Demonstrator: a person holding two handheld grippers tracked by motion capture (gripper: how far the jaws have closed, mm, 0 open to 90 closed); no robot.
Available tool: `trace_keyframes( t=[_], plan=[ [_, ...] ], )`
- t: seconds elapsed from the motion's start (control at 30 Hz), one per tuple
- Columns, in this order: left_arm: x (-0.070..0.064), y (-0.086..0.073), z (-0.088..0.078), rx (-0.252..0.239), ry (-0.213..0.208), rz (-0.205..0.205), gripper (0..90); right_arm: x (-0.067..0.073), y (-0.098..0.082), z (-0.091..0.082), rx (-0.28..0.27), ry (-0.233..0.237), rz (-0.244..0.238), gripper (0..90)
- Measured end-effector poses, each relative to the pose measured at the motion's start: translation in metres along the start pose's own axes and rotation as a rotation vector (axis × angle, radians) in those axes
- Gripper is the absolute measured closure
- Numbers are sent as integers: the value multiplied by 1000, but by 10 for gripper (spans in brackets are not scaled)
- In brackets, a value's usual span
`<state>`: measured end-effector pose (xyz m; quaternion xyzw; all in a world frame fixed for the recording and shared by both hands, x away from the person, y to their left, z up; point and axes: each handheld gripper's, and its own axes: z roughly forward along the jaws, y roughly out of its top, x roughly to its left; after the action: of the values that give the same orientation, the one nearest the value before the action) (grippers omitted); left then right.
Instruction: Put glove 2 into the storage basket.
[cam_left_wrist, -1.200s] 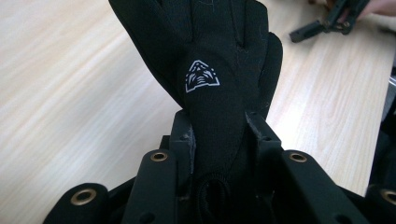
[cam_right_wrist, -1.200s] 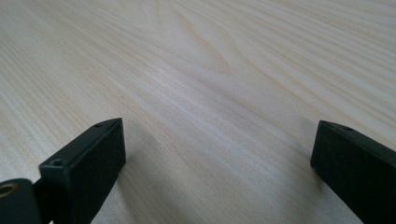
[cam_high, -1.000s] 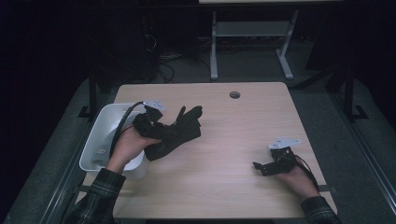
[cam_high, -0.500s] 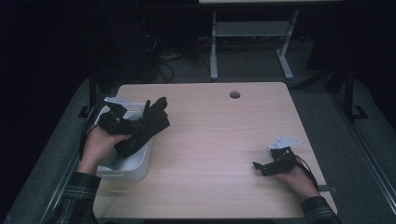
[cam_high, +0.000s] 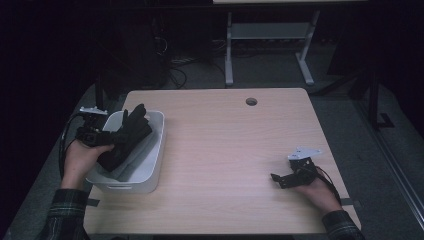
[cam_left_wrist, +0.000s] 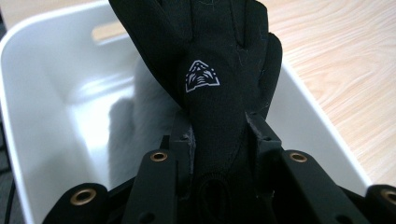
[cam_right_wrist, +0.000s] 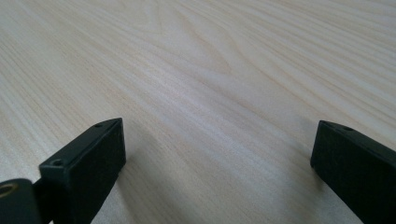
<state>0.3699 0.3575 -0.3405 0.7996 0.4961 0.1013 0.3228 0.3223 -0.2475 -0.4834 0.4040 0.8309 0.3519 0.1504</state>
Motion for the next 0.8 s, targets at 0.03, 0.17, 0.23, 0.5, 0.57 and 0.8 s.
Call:
trace_keyframes(
  t=[0.03,0.17,0.23,0.5,0.57,0.8],
  plan=[
    [2,-2,1,3,1,-6,679,0,0,0,0,0,0,29],
    [11,-10,7,16,20,-39,678,0,0,0,0,0,0,30],
    [15,-13,10,18,22,-60,676,0,0,0,0,0,1,30],
    [21,-20,20,28,53,-52,592,0,0,0,0,-1,2,30],
    [20,-21,24,40,75,-48,515,0,0,0,0,-1,1,30],
    [20,-20,26,12,101,-22,290,0,0,0,0,-1,2,30]
  ],
)
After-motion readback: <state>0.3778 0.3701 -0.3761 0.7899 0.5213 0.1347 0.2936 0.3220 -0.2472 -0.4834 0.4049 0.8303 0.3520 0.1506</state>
